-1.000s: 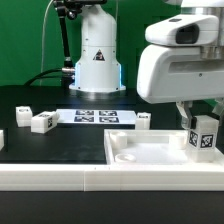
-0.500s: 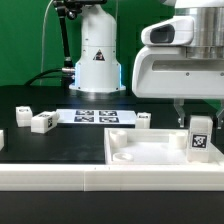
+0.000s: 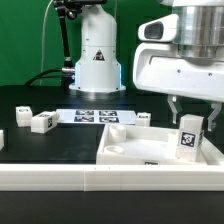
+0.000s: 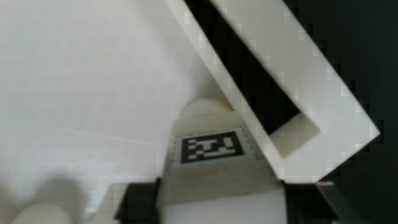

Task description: Assemble one leg

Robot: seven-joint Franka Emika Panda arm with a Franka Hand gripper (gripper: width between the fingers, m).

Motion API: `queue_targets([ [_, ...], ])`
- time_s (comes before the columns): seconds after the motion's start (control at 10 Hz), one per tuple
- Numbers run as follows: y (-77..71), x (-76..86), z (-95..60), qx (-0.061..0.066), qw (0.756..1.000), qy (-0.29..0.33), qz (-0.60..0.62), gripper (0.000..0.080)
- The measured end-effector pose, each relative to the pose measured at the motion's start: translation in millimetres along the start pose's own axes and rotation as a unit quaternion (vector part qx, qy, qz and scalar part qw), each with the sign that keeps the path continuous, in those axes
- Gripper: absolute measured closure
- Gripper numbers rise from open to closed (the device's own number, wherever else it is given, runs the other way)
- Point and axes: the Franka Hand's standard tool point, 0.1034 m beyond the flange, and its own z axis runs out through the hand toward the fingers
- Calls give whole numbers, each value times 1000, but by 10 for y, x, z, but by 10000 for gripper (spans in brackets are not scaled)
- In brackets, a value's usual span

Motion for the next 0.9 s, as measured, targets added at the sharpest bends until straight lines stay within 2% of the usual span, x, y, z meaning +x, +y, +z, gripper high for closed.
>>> queue_targets([
  [0.2, 73, 57, -7, -9, 999, 2, 47, 489],
  [0.4, 92, 72, -3, -11, 999, 3, 44, 479],
  [0.5, 97, 91, -10, -10, 1000, 3, 9, 298],
  [0.6, 110, 109, -11, -9, 1000, 2, -2, 197],
  [0.7, 114, 123, -16, -10, 998, 3, -58, 159],
  [0.9, 111, 122, -16, -11, 988, 3, -154, 159],
])
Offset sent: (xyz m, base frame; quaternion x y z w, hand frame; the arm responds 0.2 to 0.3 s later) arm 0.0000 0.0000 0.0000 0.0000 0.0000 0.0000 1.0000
